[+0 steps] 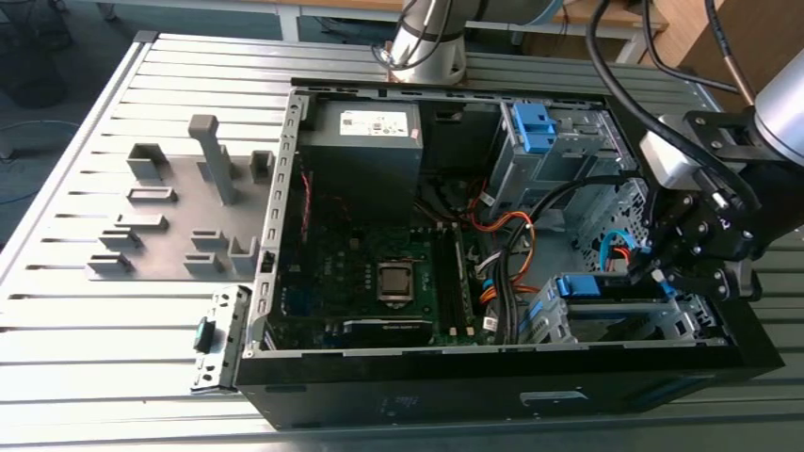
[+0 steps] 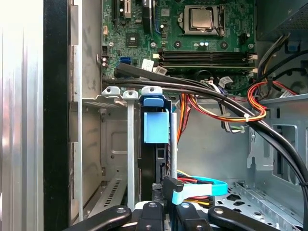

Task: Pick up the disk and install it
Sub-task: 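Insert the first disk wire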

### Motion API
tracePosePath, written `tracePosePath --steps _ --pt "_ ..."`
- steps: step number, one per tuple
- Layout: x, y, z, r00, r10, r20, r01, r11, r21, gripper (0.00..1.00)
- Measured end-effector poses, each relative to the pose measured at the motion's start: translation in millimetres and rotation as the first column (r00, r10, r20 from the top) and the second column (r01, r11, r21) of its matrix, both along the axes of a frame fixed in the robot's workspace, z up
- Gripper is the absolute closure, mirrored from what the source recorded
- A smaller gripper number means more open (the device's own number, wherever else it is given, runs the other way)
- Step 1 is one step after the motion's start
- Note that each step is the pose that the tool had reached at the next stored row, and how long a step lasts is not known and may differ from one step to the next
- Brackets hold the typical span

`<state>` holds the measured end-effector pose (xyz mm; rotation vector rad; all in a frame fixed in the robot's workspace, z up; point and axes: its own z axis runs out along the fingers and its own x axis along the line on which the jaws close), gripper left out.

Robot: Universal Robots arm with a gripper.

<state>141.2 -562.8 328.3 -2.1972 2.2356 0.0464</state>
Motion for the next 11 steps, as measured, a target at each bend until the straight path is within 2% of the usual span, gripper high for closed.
tracePosePath --steps 11 --pt "0.5 0.0 -2.4 1.0000 0.000 -0.0003 0.000 1.0000 0.0007 0.84"
